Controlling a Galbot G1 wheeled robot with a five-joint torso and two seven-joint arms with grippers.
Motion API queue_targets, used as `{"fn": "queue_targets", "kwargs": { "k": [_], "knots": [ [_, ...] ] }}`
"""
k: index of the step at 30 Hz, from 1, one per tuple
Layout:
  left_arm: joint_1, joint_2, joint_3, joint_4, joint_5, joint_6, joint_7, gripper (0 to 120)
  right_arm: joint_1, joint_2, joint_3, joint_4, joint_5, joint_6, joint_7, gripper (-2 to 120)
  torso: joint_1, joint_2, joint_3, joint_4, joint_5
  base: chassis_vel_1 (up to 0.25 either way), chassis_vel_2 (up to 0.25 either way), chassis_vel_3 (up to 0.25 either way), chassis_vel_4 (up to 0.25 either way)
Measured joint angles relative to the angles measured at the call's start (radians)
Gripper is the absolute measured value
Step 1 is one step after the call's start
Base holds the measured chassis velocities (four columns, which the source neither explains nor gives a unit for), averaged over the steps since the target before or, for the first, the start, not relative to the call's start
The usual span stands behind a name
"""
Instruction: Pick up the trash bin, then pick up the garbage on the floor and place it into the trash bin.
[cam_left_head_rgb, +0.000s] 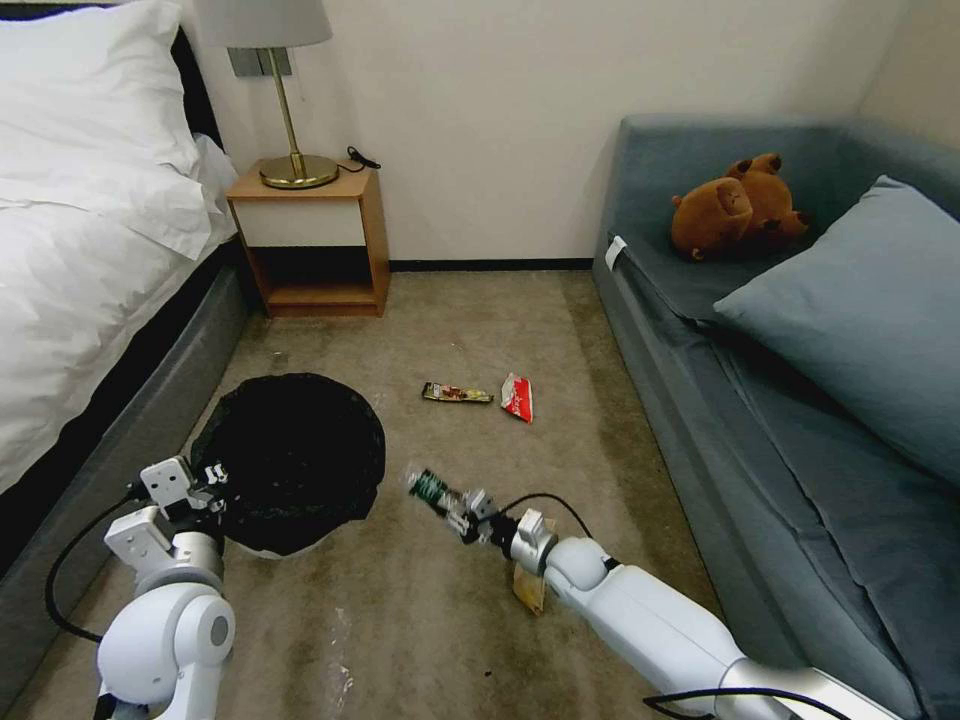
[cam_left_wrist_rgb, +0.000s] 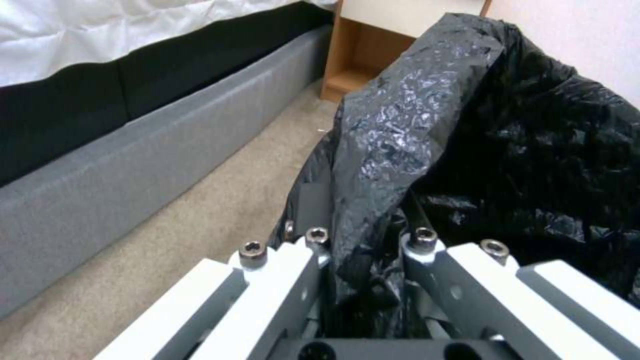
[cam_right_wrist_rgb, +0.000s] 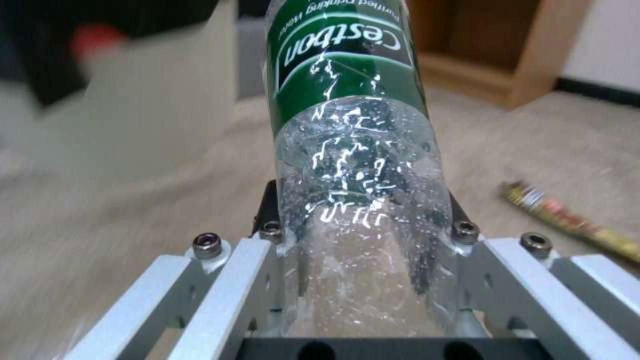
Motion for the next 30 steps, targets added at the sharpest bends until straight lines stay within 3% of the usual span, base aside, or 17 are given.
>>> {"fn": "queue_targets", "kwargs": {
  "k": [10,17,30],
  "knots": [
    [-0.029,-0.002,0.01,0.041,-0.006,-0.001,0.001,4,-0.003,0.038,0.111,0.018,0.037,0.01,0.055,25,0.0,0.0,0.0,0.0,0.0,0.0,0.0,0.0,0.0],
    [-0.051,-0.006,0.025,0.081,-0.003,-0.024,0.005,4,-0.013,0.027,0.137,0.141,0.054,0.003,0.111,24,0.0,0.0,0.0,-0.0001,0.0,0.0,0.0,0.0,0.0],
    [-0.087,-0.021,0.044,0.111,0.006,-0.029,0.004,4,0.077,0.024,0.008,0.35,0.079,-0.053,0.237,24,0.0,0.0,0.0,0.0,0.0,0.0,0.0,0.0,0.0]
  ]
}}
